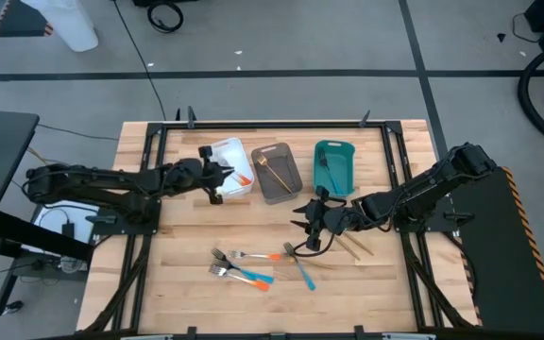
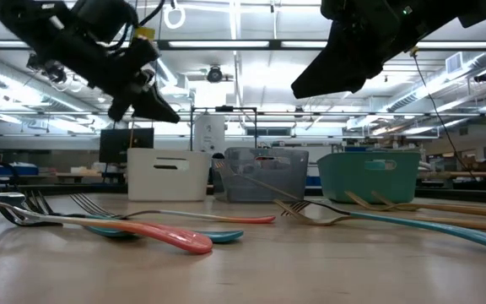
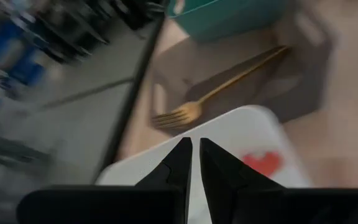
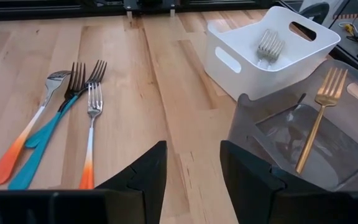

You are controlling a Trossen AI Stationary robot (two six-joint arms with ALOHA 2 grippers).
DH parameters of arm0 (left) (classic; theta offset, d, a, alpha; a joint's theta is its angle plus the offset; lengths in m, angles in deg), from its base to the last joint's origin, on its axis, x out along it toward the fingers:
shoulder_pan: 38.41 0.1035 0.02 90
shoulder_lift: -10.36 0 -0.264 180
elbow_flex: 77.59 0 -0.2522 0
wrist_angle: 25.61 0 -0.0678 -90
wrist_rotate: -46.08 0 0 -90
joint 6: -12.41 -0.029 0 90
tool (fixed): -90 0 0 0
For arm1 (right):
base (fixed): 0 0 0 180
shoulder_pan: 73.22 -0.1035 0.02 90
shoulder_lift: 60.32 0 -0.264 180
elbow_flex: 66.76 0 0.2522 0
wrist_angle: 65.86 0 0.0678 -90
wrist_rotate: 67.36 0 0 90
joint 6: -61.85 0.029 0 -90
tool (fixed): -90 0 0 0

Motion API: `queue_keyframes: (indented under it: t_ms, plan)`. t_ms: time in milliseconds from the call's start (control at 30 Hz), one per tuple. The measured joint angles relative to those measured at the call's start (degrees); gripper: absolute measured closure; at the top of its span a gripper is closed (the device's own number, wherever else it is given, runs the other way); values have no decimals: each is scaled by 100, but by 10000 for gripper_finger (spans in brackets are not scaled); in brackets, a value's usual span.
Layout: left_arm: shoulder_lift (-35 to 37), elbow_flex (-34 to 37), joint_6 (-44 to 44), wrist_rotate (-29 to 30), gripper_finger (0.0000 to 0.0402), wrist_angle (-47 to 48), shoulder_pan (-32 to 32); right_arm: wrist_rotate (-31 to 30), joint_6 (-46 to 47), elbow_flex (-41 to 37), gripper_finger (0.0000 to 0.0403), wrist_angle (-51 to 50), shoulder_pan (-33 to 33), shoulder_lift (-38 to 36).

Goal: Sort silverware by color (type)
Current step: Adjust the white bin on the table

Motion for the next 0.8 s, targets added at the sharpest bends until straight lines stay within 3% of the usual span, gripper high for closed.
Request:
queue_keyframes:
  t_ms: [233, 367, 633, 800]
  plan:
    - [-2, -608, 1988, -53, 359, 1103, -205, 4, 2, 0, 243, 12, 0, 0]
    - [-149, -613, 2529, -173, 339, 1434, -214, 41, 7, 0, 243, 14, 0, 0]
    - [-801, -613, 2674, -564, 259, 1674, -313, 44, 59, 0, 243, 17, 0, 0]
    - [-1069, -604, 2504, -653, 247, 1748, -446, 45, 55, 0, 243, 13, 0, 0]
